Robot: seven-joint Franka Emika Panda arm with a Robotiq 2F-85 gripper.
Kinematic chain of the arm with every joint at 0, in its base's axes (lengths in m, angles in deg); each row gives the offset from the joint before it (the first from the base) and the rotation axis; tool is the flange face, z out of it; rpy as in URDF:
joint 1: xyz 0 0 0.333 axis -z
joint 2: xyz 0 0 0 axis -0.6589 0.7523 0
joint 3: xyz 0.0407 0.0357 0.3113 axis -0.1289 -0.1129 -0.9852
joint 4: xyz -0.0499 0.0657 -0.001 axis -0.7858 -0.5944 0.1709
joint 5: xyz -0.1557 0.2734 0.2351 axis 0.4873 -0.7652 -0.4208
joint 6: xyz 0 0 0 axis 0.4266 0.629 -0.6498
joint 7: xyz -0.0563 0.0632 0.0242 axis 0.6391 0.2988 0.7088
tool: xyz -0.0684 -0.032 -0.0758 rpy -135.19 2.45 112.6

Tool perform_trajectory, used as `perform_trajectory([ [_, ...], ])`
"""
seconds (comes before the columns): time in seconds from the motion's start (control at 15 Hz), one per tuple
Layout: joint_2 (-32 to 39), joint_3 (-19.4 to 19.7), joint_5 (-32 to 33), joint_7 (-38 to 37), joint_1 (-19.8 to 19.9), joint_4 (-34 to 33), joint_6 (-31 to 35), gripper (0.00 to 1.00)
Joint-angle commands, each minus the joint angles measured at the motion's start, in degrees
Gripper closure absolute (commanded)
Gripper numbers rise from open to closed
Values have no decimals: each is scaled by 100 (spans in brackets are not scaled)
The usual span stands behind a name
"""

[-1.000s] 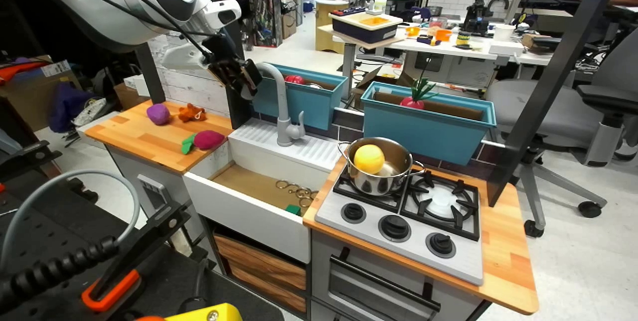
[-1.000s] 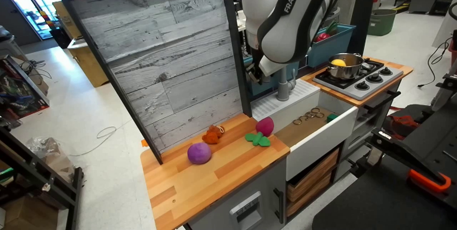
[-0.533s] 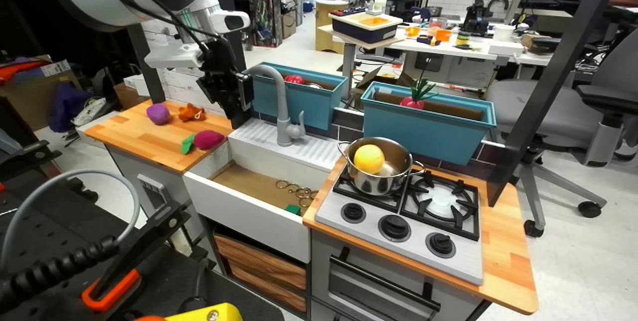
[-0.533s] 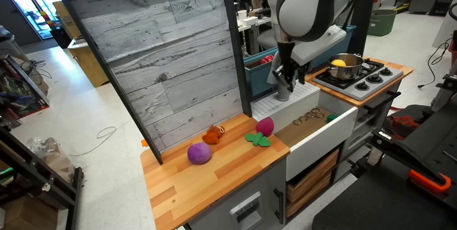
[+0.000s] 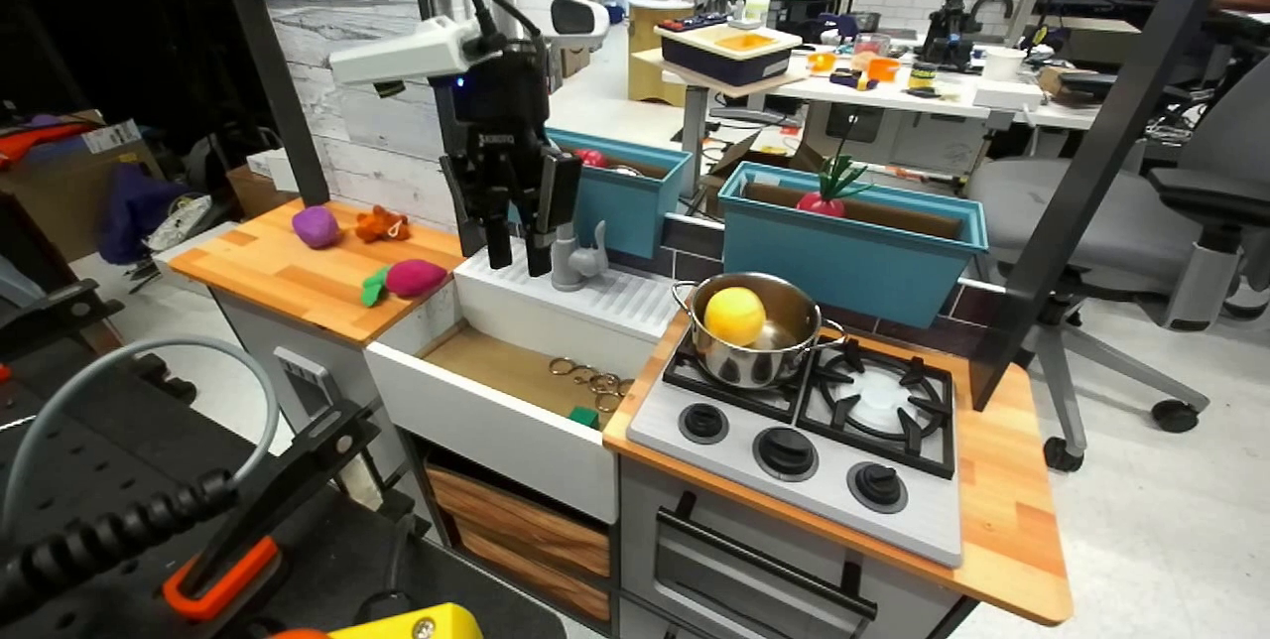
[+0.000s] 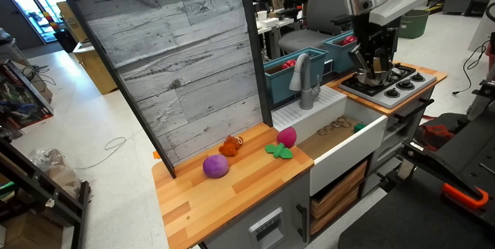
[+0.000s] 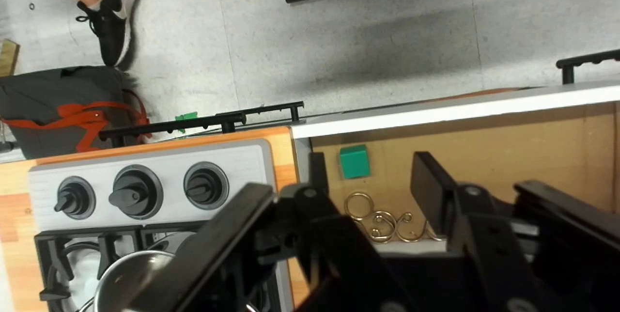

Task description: Turn the faucet slightly to the right

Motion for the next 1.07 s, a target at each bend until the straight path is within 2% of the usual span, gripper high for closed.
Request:
perform_trajectory([
  [0.0,-491,-458,-257,641,360,290,-435,61],
  [0.07,-576,-571,-361,749,428,342,-474,27],
  [0.13,-634,-647,-442,801,460,383,-479,31],
  [0.2,-700,-705,-501,805,461,434,-444,30],
  [0.47,-883,-843,-621,742,426,637,-301,2],
  [0.67,-932,-897,-783,739,483,663,-284,0],
  [0.73,-732,-783,-581,569,334,468,-374,0],
  [1.0,-709,-782,-593,559,335,464,-374,0],
])
